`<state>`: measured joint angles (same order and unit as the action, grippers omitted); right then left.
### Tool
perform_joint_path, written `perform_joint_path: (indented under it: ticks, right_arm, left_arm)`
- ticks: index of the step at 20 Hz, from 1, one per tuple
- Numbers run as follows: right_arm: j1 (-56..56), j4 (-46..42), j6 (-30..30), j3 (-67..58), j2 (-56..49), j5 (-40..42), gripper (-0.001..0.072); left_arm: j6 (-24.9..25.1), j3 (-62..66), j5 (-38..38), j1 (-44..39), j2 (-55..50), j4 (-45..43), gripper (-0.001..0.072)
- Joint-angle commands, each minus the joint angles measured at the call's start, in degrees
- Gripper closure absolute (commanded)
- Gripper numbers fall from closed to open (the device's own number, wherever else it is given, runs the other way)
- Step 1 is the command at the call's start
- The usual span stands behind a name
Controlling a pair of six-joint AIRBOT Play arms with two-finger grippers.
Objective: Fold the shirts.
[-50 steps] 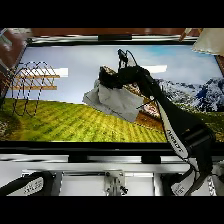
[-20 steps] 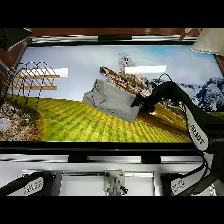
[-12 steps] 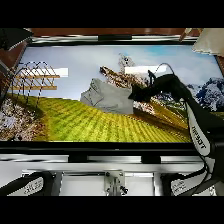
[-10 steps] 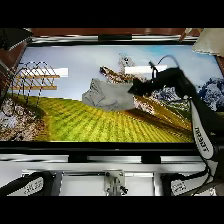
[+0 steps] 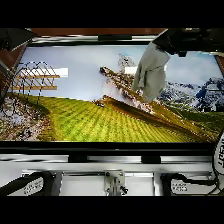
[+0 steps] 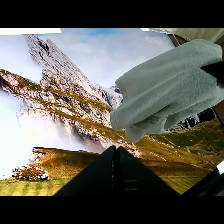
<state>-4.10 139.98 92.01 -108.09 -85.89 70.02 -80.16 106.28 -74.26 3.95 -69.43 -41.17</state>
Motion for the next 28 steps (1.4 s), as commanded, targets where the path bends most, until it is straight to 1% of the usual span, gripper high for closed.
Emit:
perform_joint_path:
  ticks: [1,4,11,14,16,17,19,20,23,24,26,28]
  right_arm:
    - [-3.5,-5.9,-2.0,-1.7,-0.1,-2.3,0.0643]
    - [-5.4,-8.9,-2.0,-1.7,-2.2,-9.6,0.0643]
    - [-6.2,-8.7,-2.0,-1.7,-9.2,-29.7,0.0643]
    - [-7.6,-9.1,0.1,-1.7,-10.4,-38.9,0.0643]
    - [-9.4,-10.2,1.7,-1.7,-10.5,-40.6,0.0643]
    - [-10.5,-11.1,1.7,-1.7,-10.6,-39.3,0.0643]
    - [-12.8,-13.4,1.6,-1.7,-10.9,-31.5,0.0642]
    - [-13.7,-16.3,1.6,-1.7,-11.0,-26.0,0.0642]
    - [-16.1,-28.0,1.6,-1.7,-11.0,-5.4,0.0642]
    - [-16.7,-30.4,1.6,-1.7,-10.9,0.6,0.0642]
    - [-17.7,-31.2,1.6,-1.7,-10.8,9.2,0.0642]
    - [-17.6,-32.0,1.2,-1.7,-10.4,15.3,0.0642]
  left_arm:
    - [0.0,0.0,0.0,-0.5,0.0,0.0,0.0675]
    - [0.0,0.0,-0.5,-0.5,0.0,0.0,0.0675]
    - [0.0,0.0,-1.4,-0.5,0.0,0.0,0.0675]
    - [0.0,0.0,-1.4,-0.5,0.0,0.0,0.0675]
    - [0.0,0.0,-1.4,-0.6,0.0,0.0,0.0675]
    - [0.0,0.0,-1.4,-0.9,0.0,0.0,0.0675]
    - [0.0,0.0,-1.4,-1.9,-0.2,0.0,0.0675]
    - [0.0,0.0,-1.4,-2.6,-0.4,0.0,0.0675]
    - [0.3,-0.9,-1.3,-4.9,-0.8,0.0,0.0674]
    - [1.6,-1.7,-1.3,-5.6,-0.8,0.0,0.0675]
    - [2.6,-3.4,-1.2,-6.7,-0.8,0.0,0.0675]
    - [2.6,-5.1,-1.2,-7.3,-0.8,0.0,0.0675]
